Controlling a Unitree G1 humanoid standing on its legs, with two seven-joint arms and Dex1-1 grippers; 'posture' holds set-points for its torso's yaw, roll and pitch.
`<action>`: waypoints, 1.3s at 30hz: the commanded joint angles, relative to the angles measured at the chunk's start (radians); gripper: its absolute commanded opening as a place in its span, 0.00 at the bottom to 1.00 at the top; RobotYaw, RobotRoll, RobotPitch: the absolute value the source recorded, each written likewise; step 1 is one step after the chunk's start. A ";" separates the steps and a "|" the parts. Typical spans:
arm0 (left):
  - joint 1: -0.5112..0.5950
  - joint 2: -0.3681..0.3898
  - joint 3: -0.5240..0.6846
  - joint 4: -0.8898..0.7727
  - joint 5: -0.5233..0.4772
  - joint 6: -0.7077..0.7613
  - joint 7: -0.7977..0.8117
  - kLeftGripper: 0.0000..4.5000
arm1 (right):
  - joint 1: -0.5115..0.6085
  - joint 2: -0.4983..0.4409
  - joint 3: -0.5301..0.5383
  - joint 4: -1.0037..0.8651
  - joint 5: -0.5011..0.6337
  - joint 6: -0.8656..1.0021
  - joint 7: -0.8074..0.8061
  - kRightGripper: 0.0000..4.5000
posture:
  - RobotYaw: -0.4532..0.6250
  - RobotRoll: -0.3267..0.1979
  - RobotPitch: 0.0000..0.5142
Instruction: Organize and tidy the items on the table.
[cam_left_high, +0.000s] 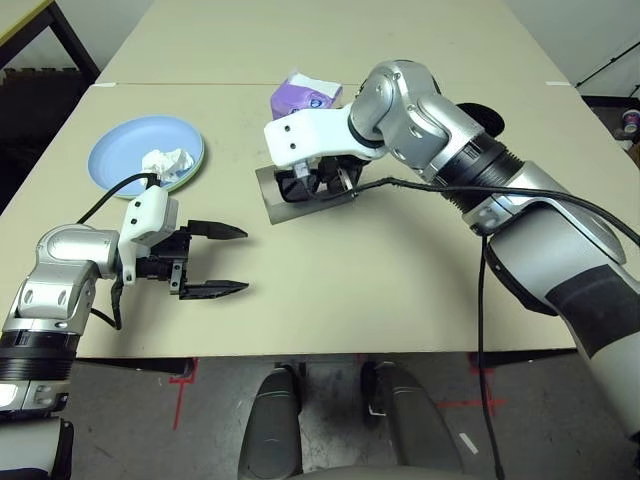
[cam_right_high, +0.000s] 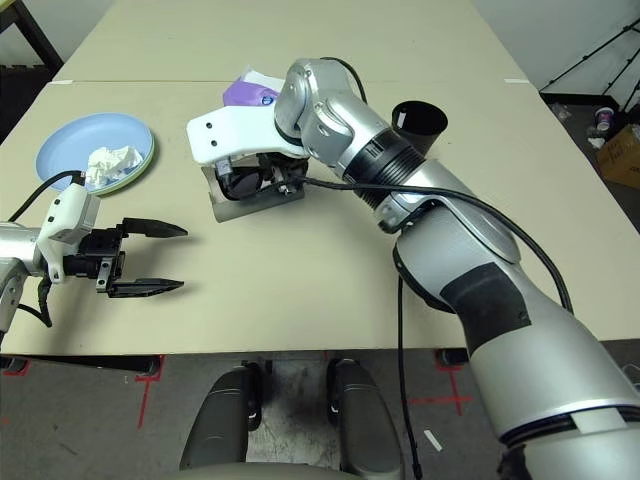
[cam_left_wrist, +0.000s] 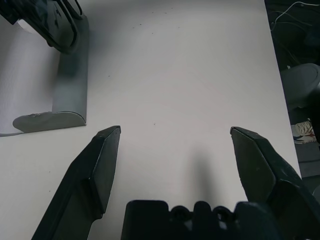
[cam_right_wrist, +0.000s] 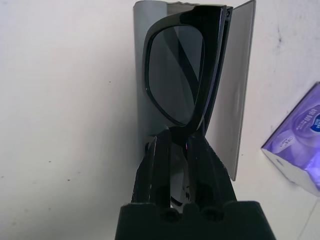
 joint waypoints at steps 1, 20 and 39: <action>-0.029 -0.006 0.004 0.005 0.006 0.005 0.026 1.00 | -0.015 0.011 -0.027 0.022 -0.007 -0.006 -0.016 0.07 | 0.45 0.62 0.34; -0.020 -0.008 0.017 -0.010 -0.005 0.017 0.074 1.00 | -0.035 0.083 -0.031 0.176 -0.078 -0.125 -0.190 0.07 | 0.46 0.62 0.36; -0.006 -0.086 0.114 -0.090 -0.106 0.152 0.242 1.00 | -0.018 0.106 -0.040 0.204 -0.099 -0.140 -0.172 0.07 | 0.48 0.62 0.36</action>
